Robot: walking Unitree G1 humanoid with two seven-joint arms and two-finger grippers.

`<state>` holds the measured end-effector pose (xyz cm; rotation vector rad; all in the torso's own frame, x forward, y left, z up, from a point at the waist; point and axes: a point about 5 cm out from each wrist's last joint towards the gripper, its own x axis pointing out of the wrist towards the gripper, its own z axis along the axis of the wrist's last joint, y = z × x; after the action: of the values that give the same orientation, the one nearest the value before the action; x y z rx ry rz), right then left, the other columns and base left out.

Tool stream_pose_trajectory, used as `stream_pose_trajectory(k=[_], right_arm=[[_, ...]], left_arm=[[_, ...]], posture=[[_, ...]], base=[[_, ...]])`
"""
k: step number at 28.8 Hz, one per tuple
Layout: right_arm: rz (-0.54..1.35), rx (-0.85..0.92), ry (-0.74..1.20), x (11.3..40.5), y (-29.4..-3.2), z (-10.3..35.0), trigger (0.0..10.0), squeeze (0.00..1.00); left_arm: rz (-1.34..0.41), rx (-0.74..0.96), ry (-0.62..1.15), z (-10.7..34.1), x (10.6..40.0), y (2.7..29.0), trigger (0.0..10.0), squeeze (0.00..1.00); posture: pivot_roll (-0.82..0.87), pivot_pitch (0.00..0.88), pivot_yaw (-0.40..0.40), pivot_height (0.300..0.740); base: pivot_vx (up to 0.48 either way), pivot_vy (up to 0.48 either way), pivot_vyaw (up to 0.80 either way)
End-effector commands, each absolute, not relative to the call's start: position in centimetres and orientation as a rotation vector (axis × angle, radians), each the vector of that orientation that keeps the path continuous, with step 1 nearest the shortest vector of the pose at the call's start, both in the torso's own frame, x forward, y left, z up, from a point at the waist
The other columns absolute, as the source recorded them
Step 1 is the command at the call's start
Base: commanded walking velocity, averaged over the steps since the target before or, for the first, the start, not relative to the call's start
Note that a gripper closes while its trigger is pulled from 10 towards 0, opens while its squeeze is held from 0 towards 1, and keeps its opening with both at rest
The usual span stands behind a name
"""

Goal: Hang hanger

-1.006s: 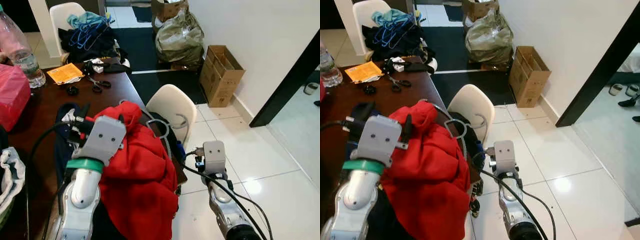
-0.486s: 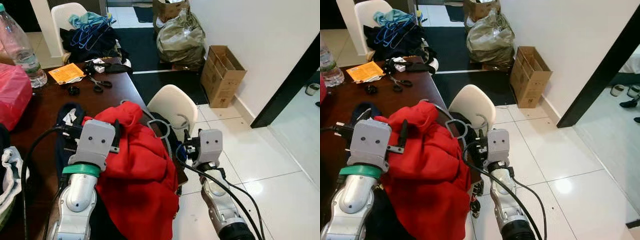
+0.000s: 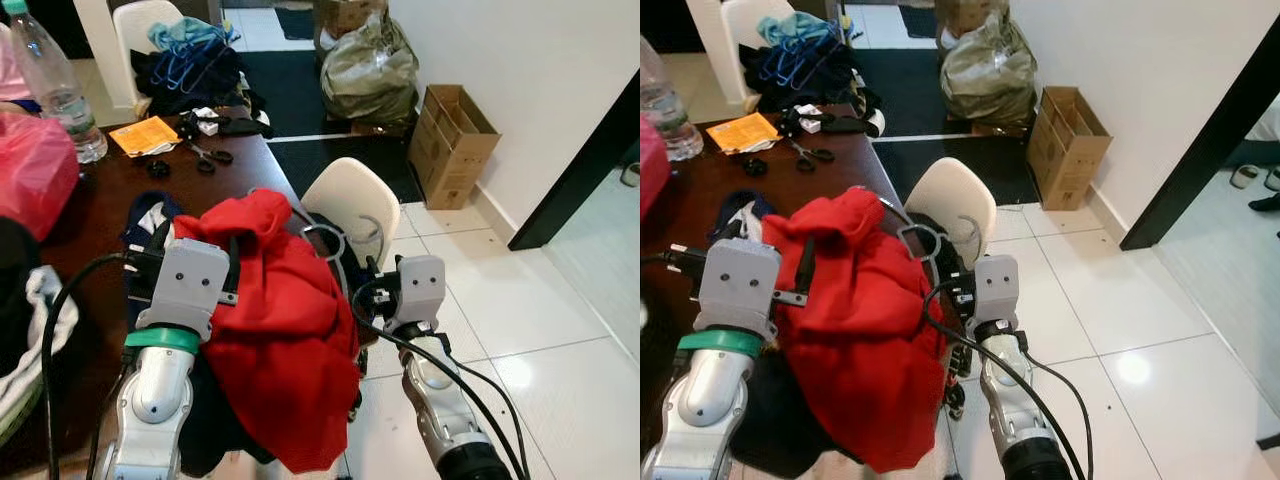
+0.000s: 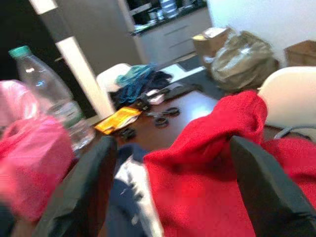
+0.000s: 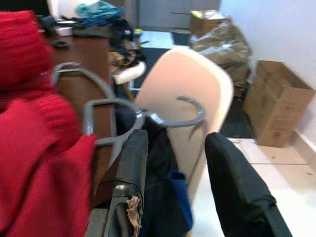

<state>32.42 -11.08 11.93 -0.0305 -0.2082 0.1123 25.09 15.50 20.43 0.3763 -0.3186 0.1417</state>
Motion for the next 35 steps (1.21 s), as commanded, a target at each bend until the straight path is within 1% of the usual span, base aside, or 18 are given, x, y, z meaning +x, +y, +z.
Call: stream_pose_trajectory(k=[1, 32, 35], right_arm=[[0.115, -0.023, -0.18, 32.07, -11.08, 11.4, 10.0, 0.0], [0.155, 0.018, -0.182, 31.89, -10.42, 11.77, 10.0, 0.0], [0.165, 0.013, -0.19, 31.93, -10.34, 11.96, 10.0, 0.0]], left_arm=[[0.138, 0.372, -0.308, 20.19, 25.08, 15.45, 10.0, 0.0], [0.136, 0.381, -0.309, 20.21, 25.1, 15.44, 10.0, 0.0], [0.137, 0.384, -0.309, 20.19, 25.13, 15.46, 10.0, 0.0]], posture=[[0.06, 0.085, 0.013, 0.74], [0.06, 0.09, 0.013, 0.74], [0.06, 0.09, 0.013, 0.74]], base=[[-0.382, 0.0, 0.0], [-0.415, 0.0, 0.0], [-0.129, 0.0, 0.0]])
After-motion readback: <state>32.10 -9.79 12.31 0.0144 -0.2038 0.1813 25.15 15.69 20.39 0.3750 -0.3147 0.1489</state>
